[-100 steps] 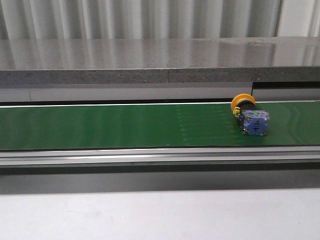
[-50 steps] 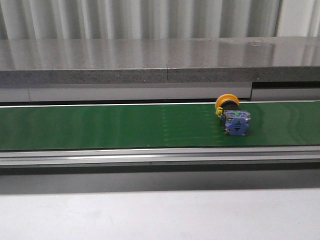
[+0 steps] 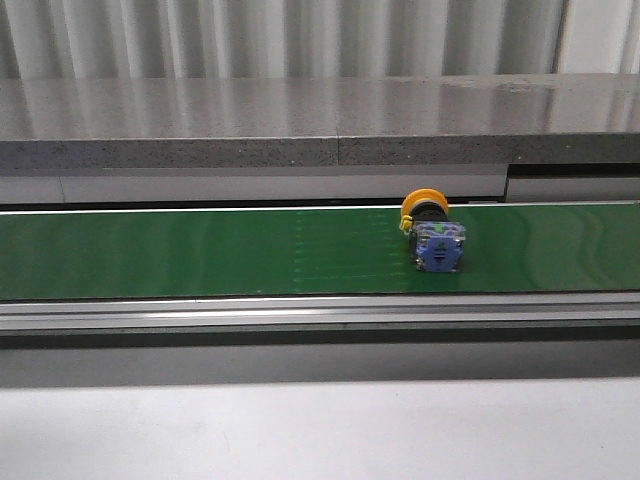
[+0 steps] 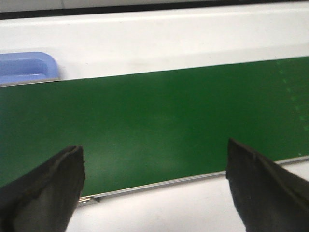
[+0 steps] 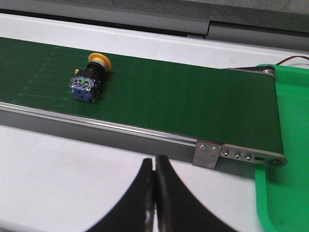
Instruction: Move button from right to left
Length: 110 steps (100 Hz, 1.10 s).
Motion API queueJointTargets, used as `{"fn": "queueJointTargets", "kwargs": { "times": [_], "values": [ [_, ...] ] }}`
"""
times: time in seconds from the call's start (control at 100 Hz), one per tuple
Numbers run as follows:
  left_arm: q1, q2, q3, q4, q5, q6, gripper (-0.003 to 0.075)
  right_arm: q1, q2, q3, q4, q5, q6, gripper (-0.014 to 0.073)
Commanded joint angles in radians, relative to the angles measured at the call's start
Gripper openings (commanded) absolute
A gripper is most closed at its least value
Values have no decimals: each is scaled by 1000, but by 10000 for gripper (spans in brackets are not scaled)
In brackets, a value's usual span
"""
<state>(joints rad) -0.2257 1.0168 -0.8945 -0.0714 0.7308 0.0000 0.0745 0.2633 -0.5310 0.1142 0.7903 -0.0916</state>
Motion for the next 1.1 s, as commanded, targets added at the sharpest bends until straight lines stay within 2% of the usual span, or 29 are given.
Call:
{"fn": "queueJointTargets", "kwargs": {
  "times": [0.0,0.36,0.66,0.79,1.09],
  "values": [
    [-58,73,-91,-18,-15,-22,585,1,9,-24,-1,-75,-7,-67],
    [-287,395,-342,-9,66,-147,584,1,9,-24,-1,-75,-7,-67],
    [-431,623,-551,-20,115,-247,584,1,9,-24,-1,-75,-7,-67],
    [-454,704,-614,-32,130,-297,584,1,9,-24,-1,-75,-7,-67],
    [-468,848,-740,-101,183,-315,584,1,9,-24,-1,-75,-7,-67]
  ]
}}
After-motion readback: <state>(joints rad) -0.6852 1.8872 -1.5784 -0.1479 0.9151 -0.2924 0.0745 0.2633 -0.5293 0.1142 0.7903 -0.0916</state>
